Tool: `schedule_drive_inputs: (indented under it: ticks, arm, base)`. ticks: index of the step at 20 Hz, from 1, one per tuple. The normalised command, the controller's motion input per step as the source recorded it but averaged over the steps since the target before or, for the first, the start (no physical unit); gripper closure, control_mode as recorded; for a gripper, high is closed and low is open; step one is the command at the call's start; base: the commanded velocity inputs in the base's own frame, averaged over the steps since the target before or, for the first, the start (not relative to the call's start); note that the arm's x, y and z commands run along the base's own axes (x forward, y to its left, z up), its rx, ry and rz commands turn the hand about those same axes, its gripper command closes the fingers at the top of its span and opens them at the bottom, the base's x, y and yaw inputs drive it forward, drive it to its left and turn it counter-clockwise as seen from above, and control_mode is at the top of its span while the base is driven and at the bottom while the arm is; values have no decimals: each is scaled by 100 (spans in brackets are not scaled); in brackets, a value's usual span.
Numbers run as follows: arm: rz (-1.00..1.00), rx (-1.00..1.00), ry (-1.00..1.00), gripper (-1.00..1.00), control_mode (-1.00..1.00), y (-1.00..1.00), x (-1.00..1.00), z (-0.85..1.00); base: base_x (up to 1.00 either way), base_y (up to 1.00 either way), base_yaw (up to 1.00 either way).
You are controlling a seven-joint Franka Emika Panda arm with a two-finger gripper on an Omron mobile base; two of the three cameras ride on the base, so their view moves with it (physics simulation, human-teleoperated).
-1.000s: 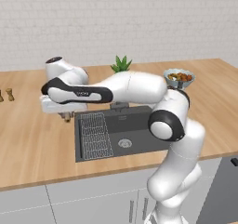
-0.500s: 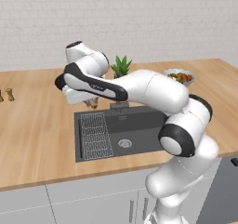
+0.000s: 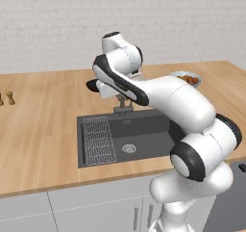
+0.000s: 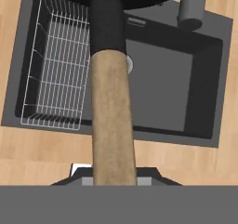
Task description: Pick the pan and sponge and place them into the sink. Then turn on the water.
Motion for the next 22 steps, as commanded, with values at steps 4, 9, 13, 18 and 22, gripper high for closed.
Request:
schedule_drive_inputs:
  ticks: [4, 9, 13, 18, 22]
  arm:
    - [2, 0, 0, 100, -100, -100, 0, 25]
    - [6, 0, -3, 100, -100, -100, 0, 8]
    - [7, 0, -3, 100, -100, -100, 0, 2]
    - [7, 0, -6, 100, -100, -100, 0, 23]
    - [6, 0, -4, 100, -100, -100, 0, 38]
  base:
    - [0, 0, 0]
    - [0, 0, 0]
    - [0, 0, 0]
    - [0, 0, 0]
    - [0, 0, 0]
